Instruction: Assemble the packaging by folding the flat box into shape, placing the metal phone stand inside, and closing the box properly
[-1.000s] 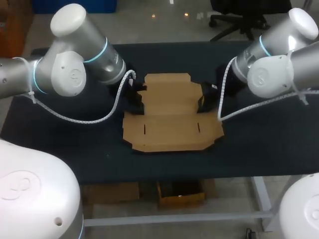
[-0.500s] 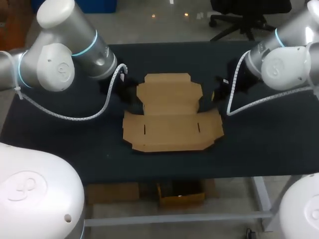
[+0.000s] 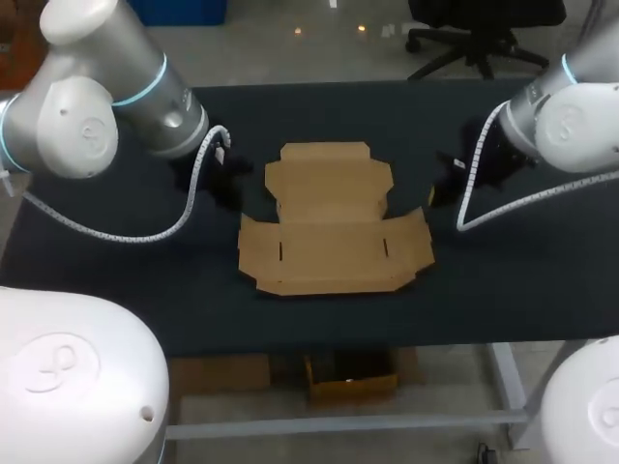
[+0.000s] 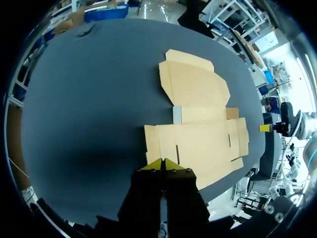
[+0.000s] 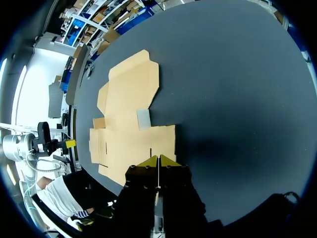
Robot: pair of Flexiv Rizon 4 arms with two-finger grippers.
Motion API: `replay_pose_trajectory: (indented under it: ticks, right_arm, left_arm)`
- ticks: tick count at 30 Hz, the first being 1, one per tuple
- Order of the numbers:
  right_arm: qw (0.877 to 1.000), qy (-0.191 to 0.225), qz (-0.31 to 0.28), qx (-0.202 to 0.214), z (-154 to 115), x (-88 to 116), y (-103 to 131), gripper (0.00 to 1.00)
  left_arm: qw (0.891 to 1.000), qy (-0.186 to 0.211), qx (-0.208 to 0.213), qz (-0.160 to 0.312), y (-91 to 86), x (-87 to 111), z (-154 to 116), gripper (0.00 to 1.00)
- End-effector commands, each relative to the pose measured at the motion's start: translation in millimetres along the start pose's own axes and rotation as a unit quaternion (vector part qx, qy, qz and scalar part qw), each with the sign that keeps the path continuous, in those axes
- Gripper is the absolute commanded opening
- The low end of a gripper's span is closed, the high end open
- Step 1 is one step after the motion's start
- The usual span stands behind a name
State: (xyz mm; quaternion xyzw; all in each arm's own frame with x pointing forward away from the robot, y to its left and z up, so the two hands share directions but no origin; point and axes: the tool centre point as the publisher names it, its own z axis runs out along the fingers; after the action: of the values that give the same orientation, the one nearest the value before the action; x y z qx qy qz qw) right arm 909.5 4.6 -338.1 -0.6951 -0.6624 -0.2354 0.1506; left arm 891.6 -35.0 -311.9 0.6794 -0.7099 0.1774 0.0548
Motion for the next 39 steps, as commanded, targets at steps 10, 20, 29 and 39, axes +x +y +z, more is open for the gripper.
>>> replay_pose_trajectory:
  ticks: [10, 20, 29, 39]
  right_arm:
    - [1.000, -0.001, 0.002, -0.002, -33.3, -5.8, -55.8, 0.00]
    - [1.000, -0.010, 0.000, -0.017, -44.2, -5.6, -97.1, 0.00]
    - [1.000, -0.004, 0.006, -0.024, -34.4, -19.8, -125.7, 0.00]
    - [0.999, 0.004, 0.029, -0.028, -34.7, -40.1, -147.9, 0.00]
  left_arm:
    - [1.000, 0.014, -0.002, -0.023, 64.1, -1.6, -32.8, 0.00]
    - [0.997, 0.030, -0.006, -0.067, 103.7, -5.5, -39.1, 0.00]
    - [0.995, 0.038, -0.017, -0.089, 128.4, -4.8, -33.6, 0.00]
    - [0.994, 0.040, -0.027, -0.099, 144.6, -5.3, -29.6, 0.00]
